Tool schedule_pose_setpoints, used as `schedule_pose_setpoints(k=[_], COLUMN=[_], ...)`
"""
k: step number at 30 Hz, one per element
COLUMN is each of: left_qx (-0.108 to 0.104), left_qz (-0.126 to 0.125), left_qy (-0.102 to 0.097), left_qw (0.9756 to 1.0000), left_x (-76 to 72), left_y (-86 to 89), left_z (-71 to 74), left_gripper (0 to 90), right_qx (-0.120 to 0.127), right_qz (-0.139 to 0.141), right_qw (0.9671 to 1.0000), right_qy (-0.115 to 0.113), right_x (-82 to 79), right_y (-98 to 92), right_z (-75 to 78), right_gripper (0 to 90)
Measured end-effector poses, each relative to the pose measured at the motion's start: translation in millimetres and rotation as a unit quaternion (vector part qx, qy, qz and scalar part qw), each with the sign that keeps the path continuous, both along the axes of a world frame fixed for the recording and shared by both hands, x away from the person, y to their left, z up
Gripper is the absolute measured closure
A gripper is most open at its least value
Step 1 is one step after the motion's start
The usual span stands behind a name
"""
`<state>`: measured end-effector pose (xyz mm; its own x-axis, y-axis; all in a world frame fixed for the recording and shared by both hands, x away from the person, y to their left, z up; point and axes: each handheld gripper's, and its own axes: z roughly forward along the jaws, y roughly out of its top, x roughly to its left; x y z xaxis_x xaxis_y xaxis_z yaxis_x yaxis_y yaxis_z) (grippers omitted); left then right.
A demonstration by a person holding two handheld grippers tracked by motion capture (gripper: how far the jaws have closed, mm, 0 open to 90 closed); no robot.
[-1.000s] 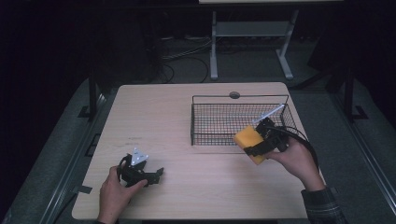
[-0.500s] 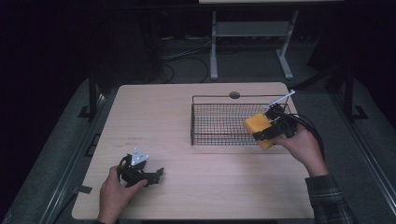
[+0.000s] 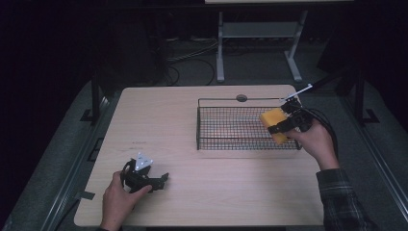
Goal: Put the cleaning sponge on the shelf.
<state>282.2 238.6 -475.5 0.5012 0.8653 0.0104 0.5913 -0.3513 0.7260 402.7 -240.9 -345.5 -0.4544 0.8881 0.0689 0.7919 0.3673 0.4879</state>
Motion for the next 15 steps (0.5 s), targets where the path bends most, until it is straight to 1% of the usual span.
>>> schedule_pose_setpoints(k=[1, 2, 3, 4, 5, 6, 8, 9, 15], left_qx=[0.000, 0.000, 0.000, 0.000, 0.000, 0.000, 0.000, 0.000, 0.000], left_qz=[0.000, 0.000, 0.000, 0.000, 0.000, 0.000, 0.000, 0.000, 0.000], left_qy=[0.000, 0.000, 0.000, 0.000, 0.000, 0.000, 0.000, 0.000, 0.000], left_qw=[1.0000, 1.0000, 1.0000, 1.0000, 1.0000, 1.0000, 1.0000, 1.0000, 1.0000], left_x=[0.0, 0.0, 0.0, 0.0, 0.0, 0.0, 0.0, 0.0, 0.0], left_y=[0.0, 0.0, 0.0, 0.0, 0.0, 0.0, 0.0, 0.0, 0.0], left_z=[0.0, 0.0, 0.0, 0.0, 0.0, 0.0, 0.0, 0.0, -0.1], left_gripper=[13.3, 13.3, 13.3, 13.3, 13.3, 13.3, 13.3, 13.3, 13.3], right_qx=[0.000, 0.000, -0.002, -0.002, 0.000, 0.000, -0.003, -0.005, -0.011], right_qz=[-0.006, -0.006, -0.013, -0.013, -0.017, -0.017, -0.022, -0.027, -0.037], right_qw=[1.0000, 1.0000, 0.9999, 0.9999, 0.9998, 0.9998, 0.9997, 0.9996, 0.9992], right_qy=[0.004, 0.004, 0.006, 0.006, 0.008, 0.008, 0.009, 0.008, 0.008], right_x=[4.0, 4.0, 8.4, 8.4, 12.4, 12.4, 16.4, 20.9, 30.2], right_y=[-2.9, -2.9, -5.4, -5.4, -7.8, -7.8, -9.4, -10.5, -13.3], right_z=[-1.2, -1.2, -2.9, -2.9, -3.7, -3.7, -4.7, -5.6, -7.2], right_gripper=[23.1, 23.1, 23.1, 23.1, 23.1, 23.1, 23.1, 23.1, 23.1])
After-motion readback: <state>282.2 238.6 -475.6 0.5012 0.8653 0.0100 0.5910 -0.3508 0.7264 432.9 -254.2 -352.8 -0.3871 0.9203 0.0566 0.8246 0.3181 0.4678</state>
